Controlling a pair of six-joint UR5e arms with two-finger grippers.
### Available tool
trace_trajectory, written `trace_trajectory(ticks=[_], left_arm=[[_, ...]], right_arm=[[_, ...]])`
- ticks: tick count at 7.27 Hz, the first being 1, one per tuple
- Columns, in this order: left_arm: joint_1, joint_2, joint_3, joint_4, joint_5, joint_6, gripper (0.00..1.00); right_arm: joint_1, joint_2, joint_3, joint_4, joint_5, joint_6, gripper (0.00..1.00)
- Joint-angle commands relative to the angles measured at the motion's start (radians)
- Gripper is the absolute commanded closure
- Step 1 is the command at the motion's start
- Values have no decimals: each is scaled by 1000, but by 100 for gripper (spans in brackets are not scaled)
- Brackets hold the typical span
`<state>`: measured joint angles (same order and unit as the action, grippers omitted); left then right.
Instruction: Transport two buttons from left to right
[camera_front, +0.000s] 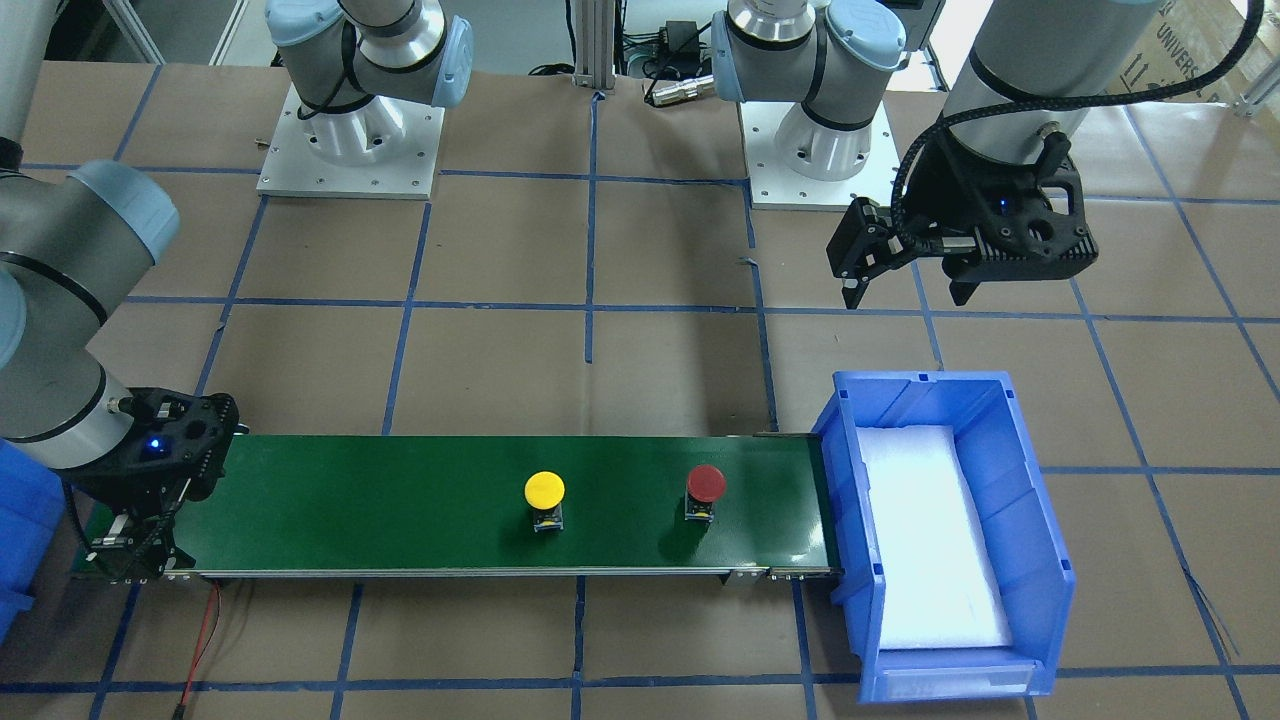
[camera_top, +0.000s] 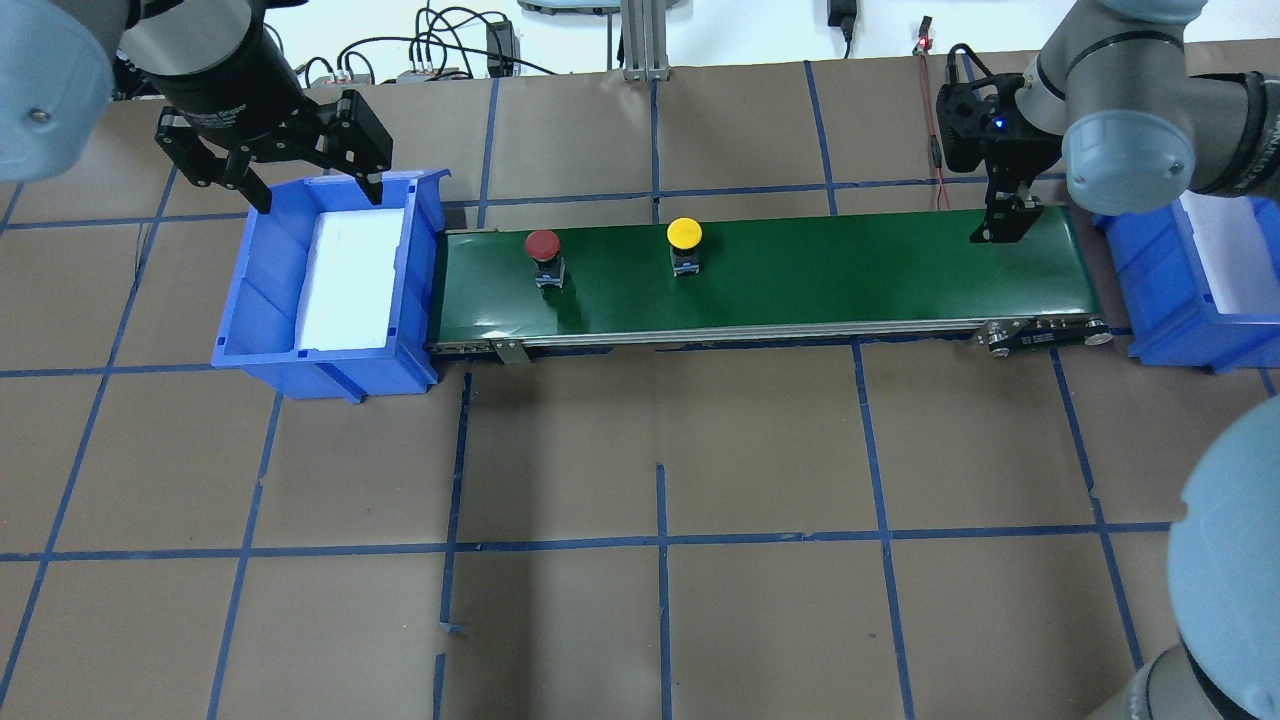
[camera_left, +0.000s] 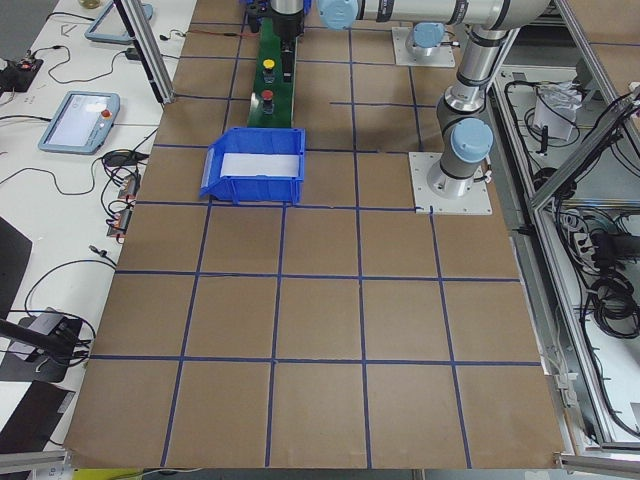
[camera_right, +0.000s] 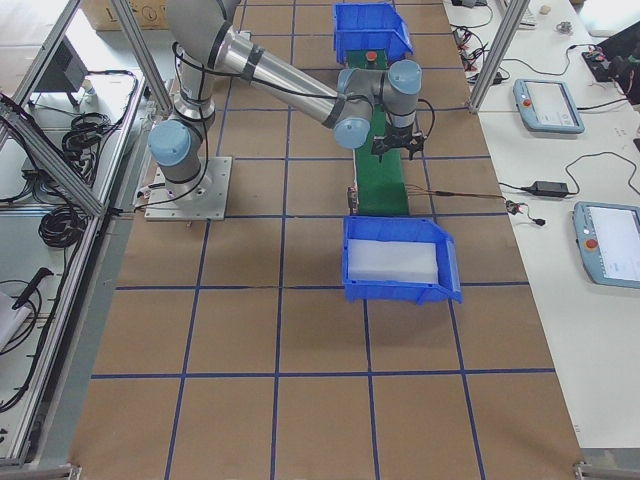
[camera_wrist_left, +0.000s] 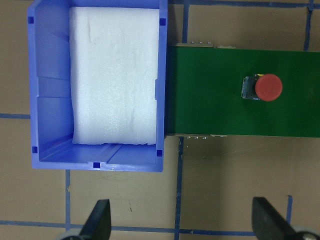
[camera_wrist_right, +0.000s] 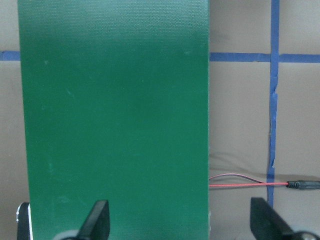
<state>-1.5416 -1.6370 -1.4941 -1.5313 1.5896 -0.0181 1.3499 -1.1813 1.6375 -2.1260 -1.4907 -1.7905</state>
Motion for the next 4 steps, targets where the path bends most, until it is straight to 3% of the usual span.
trace_trajectory(ticks=[1,4], left_arm=[[-2,-4,-11,13,0,1,0],[1,-9,-2,16,-4,-2,0]], right_arm=[[0,0,2,1,4,2,1],[2,-1,4,3,4,2,0]])
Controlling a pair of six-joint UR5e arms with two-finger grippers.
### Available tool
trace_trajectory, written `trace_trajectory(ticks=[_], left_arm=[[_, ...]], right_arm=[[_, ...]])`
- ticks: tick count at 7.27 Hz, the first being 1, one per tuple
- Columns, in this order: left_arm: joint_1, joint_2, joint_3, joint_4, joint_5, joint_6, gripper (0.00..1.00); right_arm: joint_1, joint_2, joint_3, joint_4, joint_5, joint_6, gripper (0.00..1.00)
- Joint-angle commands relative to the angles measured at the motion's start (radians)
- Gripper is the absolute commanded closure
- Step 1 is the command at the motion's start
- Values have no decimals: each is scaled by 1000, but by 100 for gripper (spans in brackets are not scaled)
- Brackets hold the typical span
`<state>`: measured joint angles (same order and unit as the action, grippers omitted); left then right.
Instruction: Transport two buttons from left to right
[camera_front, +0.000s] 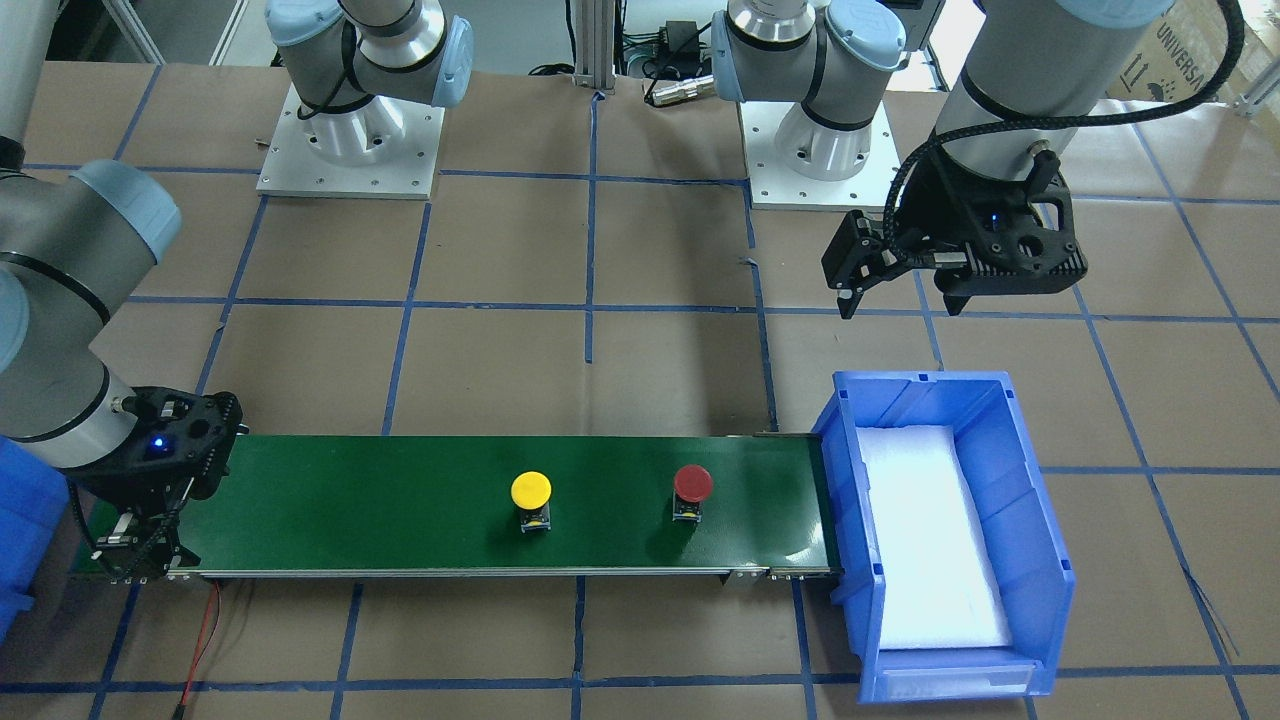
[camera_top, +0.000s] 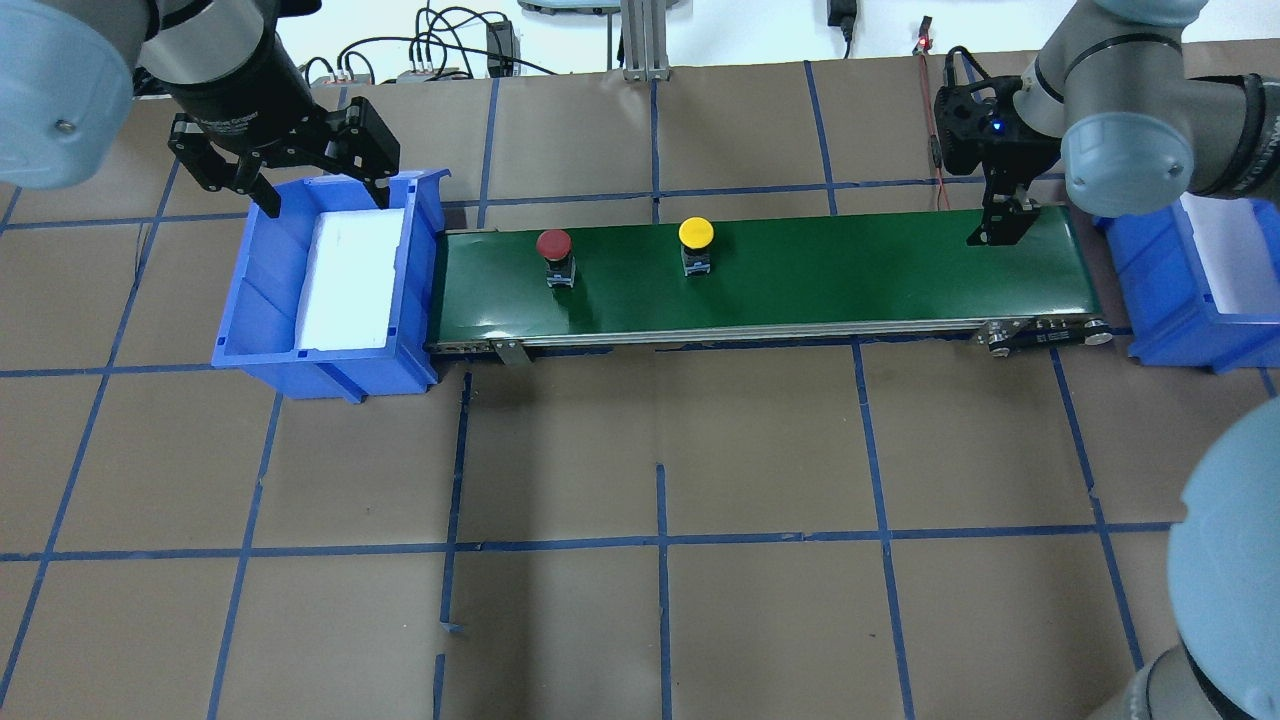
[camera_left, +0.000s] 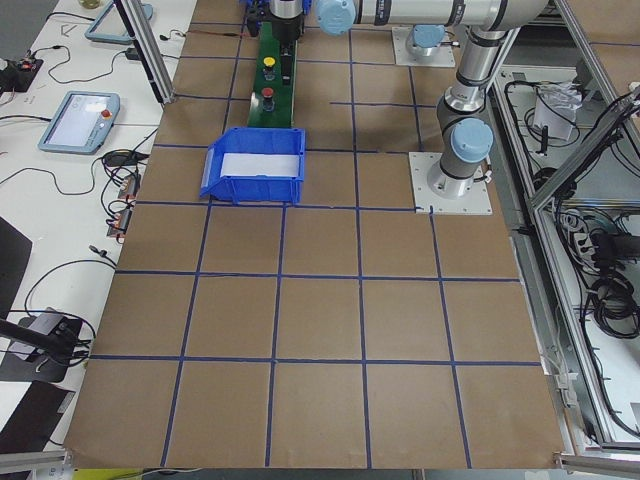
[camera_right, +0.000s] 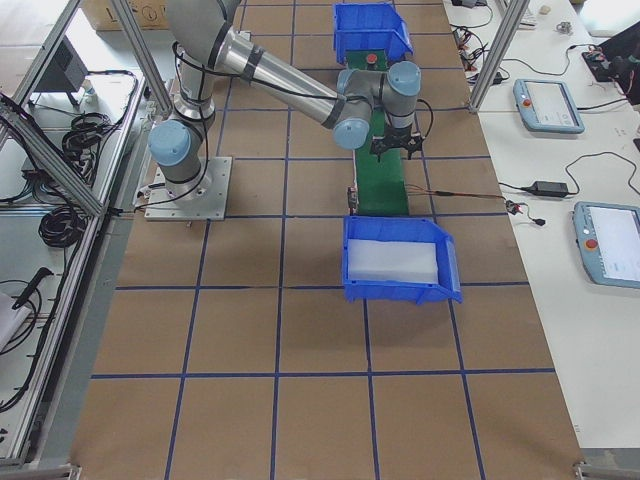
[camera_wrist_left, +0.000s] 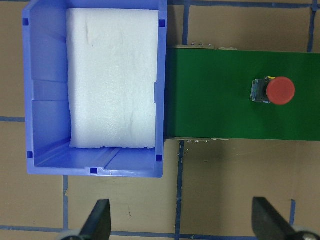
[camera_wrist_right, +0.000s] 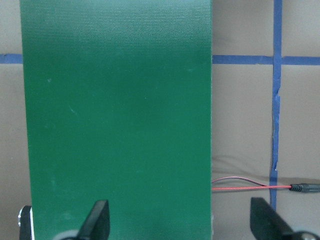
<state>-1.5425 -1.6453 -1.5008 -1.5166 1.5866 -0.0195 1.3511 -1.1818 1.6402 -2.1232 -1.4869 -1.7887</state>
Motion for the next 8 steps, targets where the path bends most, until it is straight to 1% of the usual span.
trace_trajectory(ticks=[1,8], left_arm=[[2,-2,5,3,-2,0,0],[2,7,-3,4,0,1,0]], right_arm=[[0,-1,1,0,0,2,0],[5,-4,0,-3,-10,11,0]])
